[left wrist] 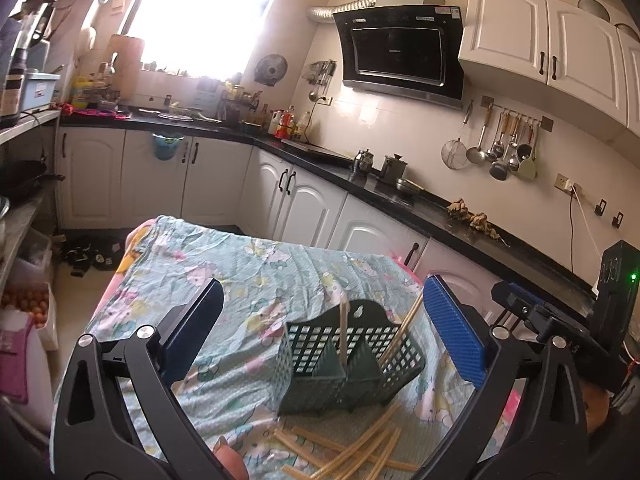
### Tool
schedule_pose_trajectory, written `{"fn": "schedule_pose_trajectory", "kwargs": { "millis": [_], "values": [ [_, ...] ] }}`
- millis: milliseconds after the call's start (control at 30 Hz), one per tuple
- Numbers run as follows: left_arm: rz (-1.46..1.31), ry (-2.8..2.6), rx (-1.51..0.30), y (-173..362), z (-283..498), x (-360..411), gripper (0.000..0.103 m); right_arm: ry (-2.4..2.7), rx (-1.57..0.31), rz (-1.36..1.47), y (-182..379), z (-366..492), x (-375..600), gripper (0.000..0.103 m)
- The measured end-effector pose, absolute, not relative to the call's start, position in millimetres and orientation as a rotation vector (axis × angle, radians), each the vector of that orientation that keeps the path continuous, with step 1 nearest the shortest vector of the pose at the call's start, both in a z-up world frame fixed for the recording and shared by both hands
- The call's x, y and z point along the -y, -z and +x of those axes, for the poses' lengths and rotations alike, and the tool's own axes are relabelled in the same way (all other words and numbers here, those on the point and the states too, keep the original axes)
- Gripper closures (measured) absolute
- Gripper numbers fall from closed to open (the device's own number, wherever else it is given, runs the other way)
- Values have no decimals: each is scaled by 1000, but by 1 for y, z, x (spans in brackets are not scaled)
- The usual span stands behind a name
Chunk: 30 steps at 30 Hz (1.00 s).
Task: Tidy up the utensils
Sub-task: 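Pull both tools back from the caddy toward the chopstick pile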
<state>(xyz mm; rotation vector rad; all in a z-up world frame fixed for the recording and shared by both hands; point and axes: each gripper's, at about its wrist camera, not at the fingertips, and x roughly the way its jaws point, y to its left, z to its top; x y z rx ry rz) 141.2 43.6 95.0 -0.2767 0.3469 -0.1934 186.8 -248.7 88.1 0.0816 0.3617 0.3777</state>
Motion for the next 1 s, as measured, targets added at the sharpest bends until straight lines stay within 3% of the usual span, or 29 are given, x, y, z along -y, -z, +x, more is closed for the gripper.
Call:
{"fn": "schedule_pose_trajectory", "kwargs": {
  "millis": [1000],
  "values": [
    [-294,131,-487,-31,95,-60,11,-435,-492,-2,-34,139,226,29]
  ]
}}
